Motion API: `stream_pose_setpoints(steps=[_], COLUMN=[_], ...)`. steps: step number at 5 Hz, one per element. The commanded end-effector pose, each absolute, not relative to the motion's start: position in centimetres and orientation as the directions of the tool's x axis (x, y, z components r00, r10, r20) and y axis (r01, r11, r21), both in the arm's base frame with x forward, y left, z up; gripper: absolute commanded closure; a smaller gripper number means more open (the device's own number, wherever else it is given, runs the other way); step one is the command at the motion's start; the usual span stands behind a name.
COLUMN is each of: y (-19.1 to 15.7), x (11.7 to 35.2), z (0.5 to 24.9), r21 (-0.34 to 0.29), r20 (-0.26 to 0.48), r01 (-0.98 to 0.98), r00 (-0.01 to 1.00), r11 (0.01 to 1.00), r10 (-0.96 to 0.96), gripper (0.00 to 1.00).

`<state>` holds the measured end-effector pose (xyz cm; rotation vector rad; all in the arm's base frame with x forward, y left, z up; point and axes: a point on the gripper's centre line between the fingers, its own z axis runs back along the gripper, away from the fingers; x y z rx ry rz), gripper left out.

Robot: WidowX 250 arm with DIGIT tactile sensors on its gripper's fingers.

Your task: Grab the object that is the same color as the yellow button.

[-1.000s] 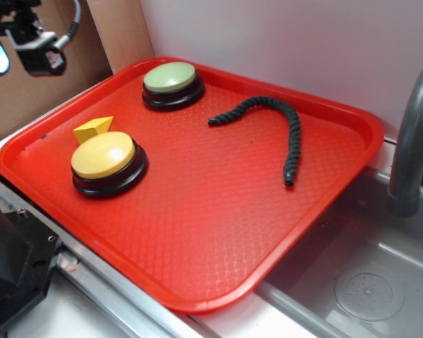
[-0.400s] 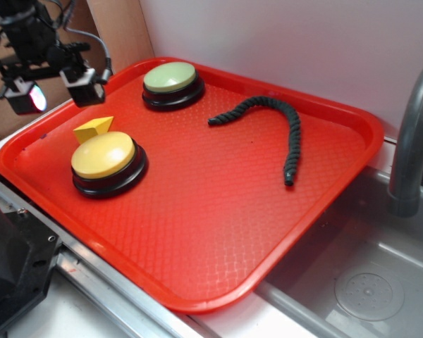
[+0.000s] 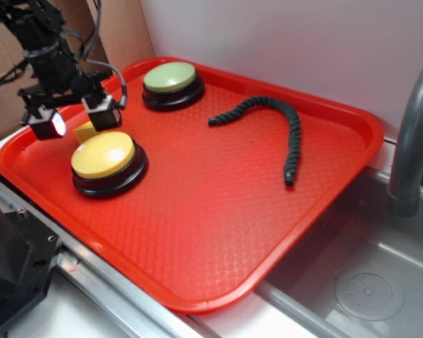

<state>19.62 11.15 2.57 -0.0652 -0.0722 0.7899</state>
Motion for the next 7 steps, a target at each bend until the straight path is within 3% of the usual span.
stream_pose_setpoints(steps=[1,2,3,4,5,7], y=[11.7,11.7,11.6,11.3,10.6,6.8], x=[20.8,20.9,20.6,20.4,20.2,18.5], z=[1.7,1.3,1.3,2.7,5.0,12.1], r21=[-0.111,-0.127,-0.137,-0.14,-0.151,-0.134], r20=[0.072,0.084,0.079,0.087,0.054,0.117], r01=[-0.68,-0.687,-0.691,-0.681,-0.68,-0.591], r00=[0.722,0.711,0.707,0.715,0.719,0.788], r11=[0.725,0.716,0.71,0.719,0.718,0.796], r10=[0.688,0.698,0.703,0.694,0.692,0.604], gripper=[0.0,0.86,1.0,1.0,1.0,1.0])
